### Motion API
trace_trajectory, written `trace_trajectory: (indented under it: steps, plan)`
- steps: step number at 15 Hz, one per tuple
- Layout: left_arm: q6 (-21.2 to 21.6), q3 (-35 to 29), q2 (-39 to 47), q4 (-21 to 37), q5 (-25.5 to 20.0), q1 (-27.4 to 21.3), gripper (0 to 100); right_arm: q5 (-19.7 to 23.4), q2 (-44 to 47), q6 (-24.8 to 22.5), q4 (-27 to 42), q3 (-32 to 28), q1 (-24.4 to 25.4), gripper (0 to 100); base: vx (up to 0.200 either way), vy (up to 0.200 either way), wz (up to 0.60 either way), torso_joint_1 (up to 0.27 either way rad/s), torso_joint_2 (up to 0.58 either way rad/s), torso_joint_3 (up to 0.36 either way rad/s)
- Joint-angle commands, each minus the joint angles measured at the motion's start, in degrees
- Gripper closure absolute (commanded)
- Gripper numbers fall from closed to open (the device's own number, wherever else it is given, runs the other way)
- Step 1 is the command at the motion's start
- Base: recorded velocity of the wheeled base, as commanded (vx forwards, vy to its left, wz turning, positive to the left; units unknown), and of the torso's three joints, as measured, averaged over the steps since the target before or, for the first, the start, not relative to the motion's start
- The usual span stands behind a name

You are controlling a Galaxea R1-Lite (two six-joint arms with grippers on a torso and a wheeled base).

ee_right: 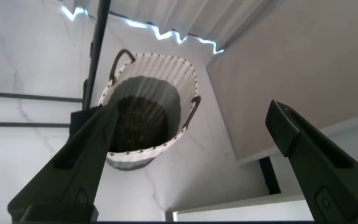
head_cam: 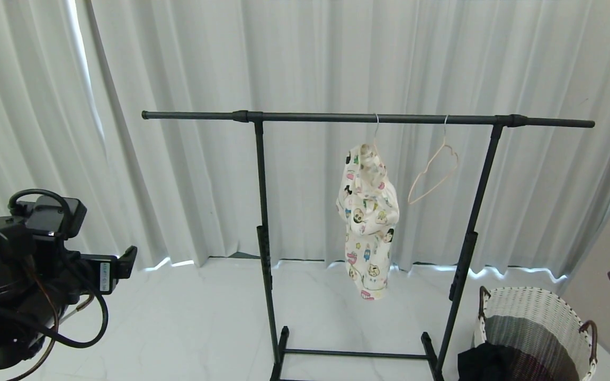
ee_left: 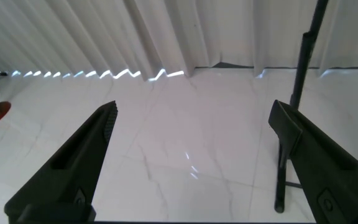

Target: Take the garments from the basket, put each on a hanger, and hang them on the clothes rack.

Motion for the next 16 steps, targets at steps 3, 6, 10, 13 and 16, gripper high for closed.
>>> trace_trajectory:
  steps: [3, 6, 10, 13, 16]
  plan:
    - [0.0, 0.1, -0.2, 0.0, 0.2, 0.0, 0, 0.0, 0.4, 0.0, 0.0, 0.1, 0.0, 0, 0.0, 0.0, 0.0, -0.22, 0.51, 0.287]
    - [0.0, 0.6, -1.6, 0.0, 0.3, 0.0, 0, 0.0, 0.2, 0.1, -0.1, 0.0, 0.0, 0, 0.0, 0.0, 0.0, -0.206, 0.5, 0.282]
    - [0.0, 1.4, -4.0, 0.0, 0.3, 0.0, 0, 0.0, 0.1, 0.1, -0.1, 0.0, 0.0, 0, 0.0, 0.0, 0.0, -0.191, 0.48, 0.289]
    - [0.0, 1.4, -4.4, 0.0, 0.4, 0.1, 0, 0.0, 0.0, 0.1, -0.1, -0.1, 0.0, 0, 0.0, 0.0, 0.0, -0.173, 0.46, 0.295]
    - [0.1, 1.4, -4.3, 0.0, 0.6, 0.1, 0, 0.1, -0.1, 0.0, -0.2, -0.2, 0.0, 0, 0.0, 0.0, 0.0, -0.152, 0.46, 0.303]
